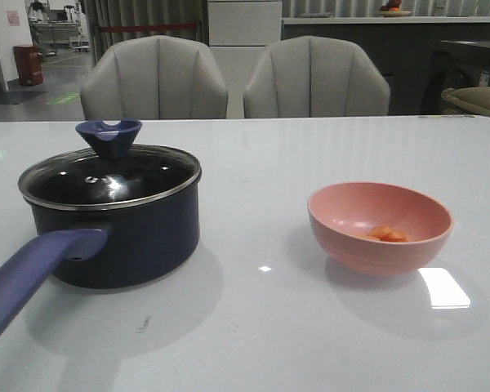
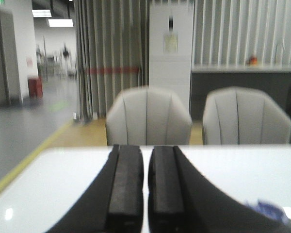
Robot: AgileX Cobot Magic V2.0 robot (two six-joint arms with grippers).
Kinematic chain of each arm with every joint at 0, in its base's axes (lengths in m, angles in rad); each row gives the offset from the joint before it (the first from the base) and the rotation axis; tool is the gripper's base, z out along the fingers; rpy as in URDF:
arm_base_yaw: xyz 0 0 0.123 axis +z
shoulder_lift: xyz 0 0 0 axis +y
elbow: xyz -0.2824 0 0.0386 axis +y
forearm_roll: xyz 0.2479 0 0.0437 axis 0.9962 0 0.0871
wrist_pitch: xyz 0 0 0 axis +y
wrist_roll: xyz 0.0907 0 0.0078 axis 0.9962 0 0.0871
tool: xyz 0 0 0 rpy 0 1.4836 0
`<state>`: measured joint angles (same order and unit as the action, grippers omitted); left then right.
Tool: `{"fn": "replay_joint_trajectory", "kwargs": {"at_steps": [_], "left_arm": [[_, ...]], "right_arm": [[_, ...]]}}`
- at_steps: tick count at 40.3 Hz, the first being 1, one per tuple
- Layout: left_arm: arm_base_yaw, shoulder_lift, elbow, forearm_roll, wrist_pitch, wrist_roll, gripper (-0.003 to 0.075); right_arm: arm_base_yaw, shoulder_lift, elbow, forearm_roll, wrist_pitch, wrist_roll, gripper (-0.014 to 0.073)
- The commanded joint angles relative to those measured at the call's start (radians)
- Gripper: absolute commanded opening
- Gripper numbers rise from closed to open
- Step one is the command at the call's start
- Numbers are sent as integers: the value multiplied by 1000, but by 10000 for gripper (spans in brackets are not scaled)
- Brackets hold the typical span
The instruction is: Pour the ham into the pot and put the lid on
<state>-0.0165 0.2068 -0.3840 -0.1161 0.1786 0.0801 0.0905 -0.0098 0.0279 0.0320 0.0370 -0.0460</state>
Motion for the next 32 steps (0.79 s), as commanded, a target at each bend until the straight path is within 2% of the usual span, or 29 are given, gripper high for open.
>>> {"fn": "replay_joint_trajectory", "kwargs": {"at_steps": [1,18,23,28,32], "left_arm": [[2,89,-79,-29,46,-4,131],[2,216,-81,-31,10,-4,132],[2,243,-81,-31,12,-4,158],[2,274,-81,-28,13,-4,281],[2,290,-83,-28,9,-4,457]], "right_arm": [[-5,-20,-6,-8,-86,-8,159],[-5,-20,-6,-8,-86,-8,159],[-5,-20,-6,-8,-86,-8,159],[-5,-20,-6,-8,-86,-8,159],[-5,-20,-6,-8,-86,-8,159]]}}
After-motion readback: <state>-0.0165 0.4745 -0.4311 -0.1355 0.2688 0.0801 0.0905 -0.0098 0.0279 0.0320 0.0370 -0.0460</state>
